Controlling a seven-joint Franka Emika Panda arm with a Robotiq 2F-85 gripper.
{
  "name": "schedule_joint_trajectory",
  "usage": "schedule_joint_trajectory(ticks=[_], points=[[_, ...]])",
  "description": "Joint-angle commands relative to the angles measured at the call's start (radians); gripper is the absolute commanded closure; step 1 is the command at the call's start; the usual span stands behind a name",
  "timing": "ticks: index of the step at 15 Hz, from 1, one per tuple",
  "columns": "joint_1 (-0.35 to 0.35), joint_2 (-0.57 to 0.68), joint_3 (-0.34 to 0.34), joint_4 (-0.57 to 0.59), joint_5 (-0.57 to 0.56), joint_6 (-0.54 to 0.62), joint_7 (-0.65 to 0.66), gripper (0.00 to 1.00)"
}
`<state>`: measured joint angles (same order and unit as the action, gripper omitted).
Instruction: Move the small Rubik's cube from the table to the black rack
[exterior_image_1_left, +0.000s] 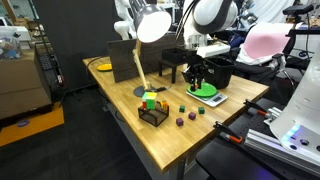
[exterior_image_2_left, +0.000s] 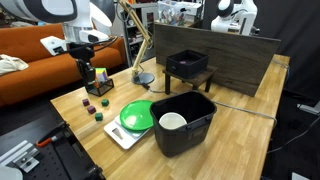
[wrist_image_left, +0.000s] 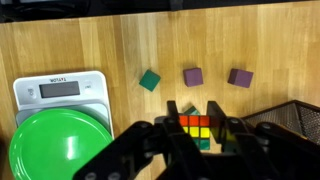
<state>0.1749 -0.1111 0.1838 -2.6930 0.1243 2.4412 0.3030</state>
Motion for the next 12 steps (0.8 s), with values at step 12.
schedule_joint_trajectory(ticks=[12], points=[[0.07, -0.087, 0.057, 0.043, 0.016, -0.001, -0.031, 0.67]])
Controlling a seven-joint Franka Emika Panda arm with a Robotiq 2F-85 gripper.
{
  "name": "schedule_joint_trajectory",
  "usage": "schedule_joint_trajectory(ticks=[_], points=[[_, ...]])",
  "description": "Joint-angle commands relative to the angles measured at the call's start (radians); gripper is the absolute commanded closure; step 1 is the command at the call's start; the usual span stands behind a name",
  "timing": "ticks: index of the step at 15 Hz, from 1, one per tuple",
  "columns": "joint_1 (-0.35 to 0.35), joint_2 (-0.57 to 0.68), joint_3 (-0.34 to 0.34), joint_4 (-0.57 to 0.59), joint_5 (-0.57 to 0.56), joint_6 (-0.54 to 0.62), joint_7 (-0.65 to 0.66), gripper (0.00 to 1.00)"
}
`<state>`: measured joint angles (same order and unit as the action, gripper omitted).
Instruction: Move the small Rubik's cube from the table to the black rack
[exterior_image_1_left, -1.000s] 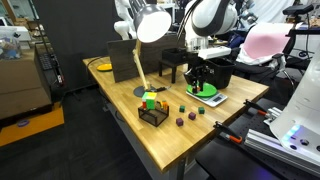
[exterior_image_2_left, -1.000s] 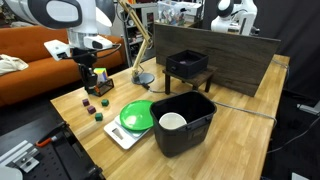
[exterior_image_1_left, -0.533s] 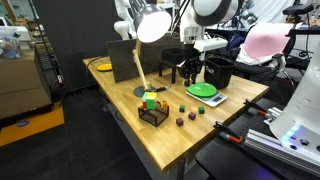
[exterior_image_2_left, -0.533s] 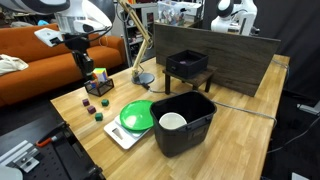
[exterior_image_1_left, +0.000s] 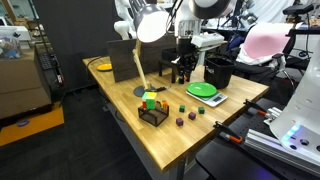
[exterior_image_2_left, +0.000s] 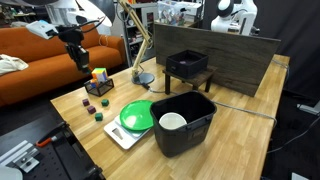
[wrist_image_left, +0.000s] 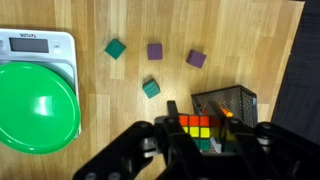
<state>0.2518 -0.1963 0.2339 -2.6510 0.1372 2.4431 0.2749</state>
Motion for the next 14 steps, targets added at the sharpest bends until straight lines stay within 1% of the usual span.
schedule_joint_trajectory(ticks=[1, 3, 4, 7, 9, 11, 14], points=[[-0.007, -0.002, 0.007, 0.001, 0.003, -0.003, -0.003, 0.67], [-0.007, -0.002, 0.007, 0.001, 0.003, -0.003, -0.003, 0.67], [-0.012, -0.008, 0.007, -0.005, -0.006, 0.004, 0.008, 0.92], [-0.014, -0.001, 0.034, 0.012, -0.058, 0.002, 0.08, 0.92], [0.002, 0.021, 0.056, 0.034, -0.048, 0.006, 0.114, 0.92], [0.018, 0.063, 0.078, 0.078, -0.029, 0.012, 0.128, 0.92], [0.029, 0.142, 0.104, 0.17, -0.044, 0.036, 0.178, 0.92]])
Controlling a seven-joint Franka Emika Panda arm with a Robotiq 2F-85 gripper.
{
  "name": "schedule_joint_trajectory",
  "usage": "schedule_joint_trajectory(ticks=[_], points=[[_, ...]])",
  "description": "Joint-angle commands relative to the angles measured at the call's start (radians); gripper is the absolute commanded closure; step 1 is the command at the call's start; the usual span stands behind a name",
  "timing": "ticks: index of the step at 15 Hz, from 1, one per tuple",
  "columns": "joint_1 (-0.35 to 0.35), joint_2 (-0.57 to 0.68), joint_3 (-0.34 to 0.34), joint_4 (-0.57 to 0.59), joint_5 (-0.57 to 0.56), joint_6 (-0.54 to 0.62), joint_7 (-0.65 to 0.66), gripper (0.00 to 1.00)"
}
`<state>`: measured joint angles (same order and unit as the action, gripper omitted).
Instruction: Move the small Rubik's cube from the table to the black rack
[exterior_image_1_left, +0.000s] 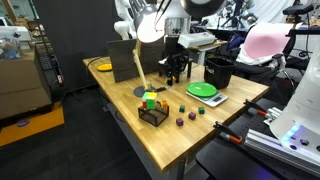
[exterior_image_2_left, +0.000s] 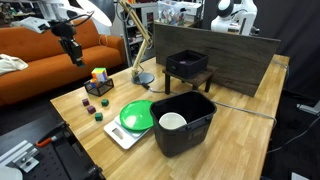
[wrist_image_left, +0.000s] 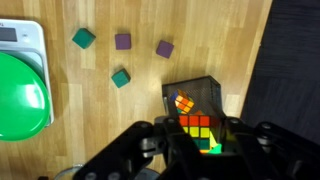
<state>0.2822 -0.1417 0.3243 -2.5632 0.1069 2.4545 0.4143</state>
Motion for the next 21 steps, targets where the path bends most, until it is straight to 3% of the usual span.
schedule_joint_trajectory(ticks=[1, 7, 8, 19, 20, 21], points=[[0.003, 0.111, 0.015, 0.108, -0.013, 0.033, 0.045, 0.92], [0.025, 0.231, 0.006, 0.183, 0.035, 0.054, 0.028, 0.92], [0.026, 0.213, 0.0, 0.172, 0.012, 0.035, 0.033, 0.67], [0.03, 0.226, 0.0, 0.179, 0.02, 0.038, 0.033, 0.67], [0.03, 0.226, 0.0, 0.179, 0.02, 0.038, 0.033, 0.92], [0.032, 0.224, 0.002, 0.175, 0.025, 0.048, 0.029, 0.92]])
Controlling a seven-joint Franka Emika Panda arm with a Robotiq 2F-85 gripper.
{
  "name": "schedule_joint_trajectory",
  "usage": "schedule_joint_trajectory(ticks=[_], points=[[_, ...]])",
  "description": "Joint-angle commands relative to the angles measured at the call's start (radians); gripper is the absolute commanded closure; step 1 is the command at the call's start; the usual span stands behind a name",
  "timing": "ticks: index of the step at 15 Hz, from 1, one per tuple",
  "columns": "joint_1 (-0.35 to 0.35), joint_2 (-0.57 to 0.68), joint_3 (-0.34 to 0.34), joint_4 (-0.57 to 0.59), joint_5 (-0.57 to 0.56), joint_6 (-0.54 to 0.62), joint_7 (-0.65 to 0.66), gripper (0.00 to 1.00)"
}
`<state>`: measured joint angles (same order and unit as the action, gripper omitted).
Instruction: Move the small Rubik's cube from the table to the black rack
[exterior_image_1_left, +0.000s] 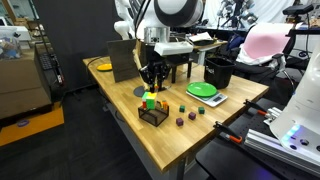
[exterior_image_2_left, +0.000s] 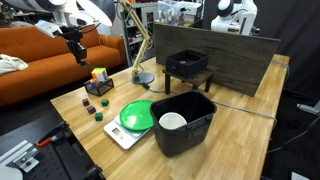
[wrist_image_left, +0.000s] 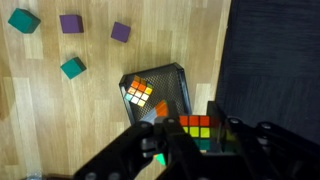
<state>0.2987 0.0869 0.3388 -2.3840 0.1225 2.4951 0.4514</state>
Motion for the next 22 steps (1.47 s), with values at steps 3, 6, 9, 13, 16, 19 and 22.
schedule_joint_trajectory(ticks=[3, 6, 9, 13, 16, 19, 22], points=[[0.034, -0.012, -0.007, -0.015, -0.019, 0.002, 0.039, 0.92], [0.066, -0.001, 0.003, -0.014, -0.022, 0.014, 0.089, 0.92], [0.095, 0.012, 0.007, -0.008, -0.03, 0.013, 0.148, 0.92], [0.112, 0.034, 0.002, 0.004, -0.067, 0.001, 0.224, 0.92], [0.117, 0.072, -0.004, 0.016, -0.102, 0.012, 0.274, 0.92], [0.117, 0.113, -0.019, 0.026, -0.119, 0.028, 0.297, 0.92], [0.116, 0.144, -0.043, 0.034, -0.124, 0.045, 0.296, 0.92]])
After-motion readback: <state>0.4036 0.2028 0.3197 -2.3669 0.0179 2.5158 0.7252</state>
